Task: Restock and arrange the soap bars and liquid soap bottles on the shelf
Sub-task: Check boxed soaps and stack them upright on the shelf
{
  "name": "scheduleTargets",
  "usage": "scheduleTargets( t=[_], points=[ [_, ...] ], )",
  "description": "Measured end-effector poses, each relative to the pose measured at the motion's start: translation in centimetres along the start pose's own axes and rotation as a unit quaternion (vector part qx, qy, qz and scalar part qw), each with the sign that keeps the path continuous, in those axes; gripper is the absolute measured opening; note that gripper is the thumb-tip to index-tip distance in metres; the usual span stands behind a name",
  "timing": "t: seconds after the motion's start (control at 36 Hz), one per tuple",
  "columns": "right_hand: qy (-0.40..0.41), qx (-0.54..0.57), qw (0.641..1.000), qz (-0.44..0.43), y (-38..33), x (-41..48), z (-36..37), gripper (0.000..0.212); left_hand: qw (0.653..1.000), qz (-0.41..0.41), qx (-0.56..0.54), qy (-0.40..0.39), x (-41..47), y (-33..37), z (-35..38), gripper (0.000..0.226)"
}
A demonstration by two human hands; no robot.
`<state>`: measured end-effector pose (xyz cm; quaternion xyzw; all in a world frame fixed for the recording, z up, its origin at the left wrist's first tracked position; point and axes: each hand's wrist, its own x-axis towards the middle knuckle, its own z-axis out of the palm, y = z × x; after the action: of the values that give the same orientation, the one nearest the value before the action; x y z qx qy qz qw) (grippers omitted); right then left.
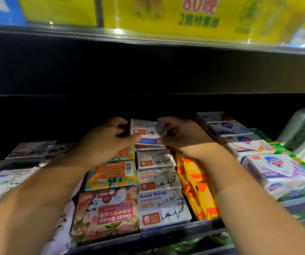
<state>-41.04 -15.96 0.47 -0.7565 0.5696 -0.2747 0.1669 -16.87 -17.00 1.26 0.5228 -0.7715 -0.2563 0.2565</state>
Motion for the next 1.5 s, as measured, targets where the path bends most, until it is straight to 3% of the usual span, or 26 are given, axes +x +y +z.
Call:
scheduleTargets(
  t=[0.14, 0.22, 0.39, 0.58, 0.72, 0.81, 0.94, 1.11, 1.22, 1.36, 1.5],
  points=[
    [0.004, -0.1, 0.995, 0.03, 0.4, -0.3, -0.7, 0.047, 0.979, -0.007, 0.196, -0.044, 0.0, -0.8, -0.1, 0.077],
    [0.001, -0.103, 0.994, 0.042, 0.7, -0.3, -0.7, 0.046, 0.966, -0.014, 0.247, -0.07, 0.0, -0.8, -0.2, 0.09],
    [-0.051, -0.072, 0.995, 0.039, 0.3, 0.4, 0.5, 0.05, 0.936, -0.023, 0.33, -0.117, 0.1, -1.2, 0.4, 0.075],
    [-0.053, -0.054, 0.996, 0.038, 0.4, 0.5, 0.0, 0.056, 0.94, -0.011, 0.321, -0.112, 0.3, -1.2, 0.4, 0.072],
    [-0.056, -0.118, 0.991, 0.024, -0.5, 1.1, -1.3, 0.056, 0.941, -0.004, 0.286, -0.179, 0.5, 0.2, -1.3, 0.072],
    [-0.075, -0.142, 0.987, 0.019, -1.4, 1.1, -2.1, 0.054, 0.956, 0.0, 0.212, -0.203, 0.8, 0.4, -2.4, 0.06],
    [-0.102, -0.166, 0.981, -0.006, -3.4, 1.5, -2.8, 0.05, 0.95, -0.031, 0.18, -0.252, 0.8, -0.6, -4.4, 0.047],
    [-0.113, -0.081, 0.99, -0.033, -7.2, 2.2, -0.1, 0.042, 0.971, -0.01, 0.205, -0.122, -4.0, -2.0, -6.7, 0.041],
    [-0.109, -0.08, 0.989, -0.065, -10.7, 1.7, 2.7, 0.039, 0.962, -0.085, 0.242, -0.09, -8.7, -5.1, -8.8, 0.055],
    [-0.153, -0.091, 0.98, -0.094, -14.5, 2.8, 6.0, 0.06, 0.946, -0.149, 0.283, -0.051, -13.0, -9.0, -11.1, 0.068],
    [-0.171, -0.084, 0.976, -0.103, -18.3, 4.0, 9.0, 0.043, 0.96, -0.201, 0.196, 0.007, -16.0, -12.5, -12.1, 0.072]
  ],
)
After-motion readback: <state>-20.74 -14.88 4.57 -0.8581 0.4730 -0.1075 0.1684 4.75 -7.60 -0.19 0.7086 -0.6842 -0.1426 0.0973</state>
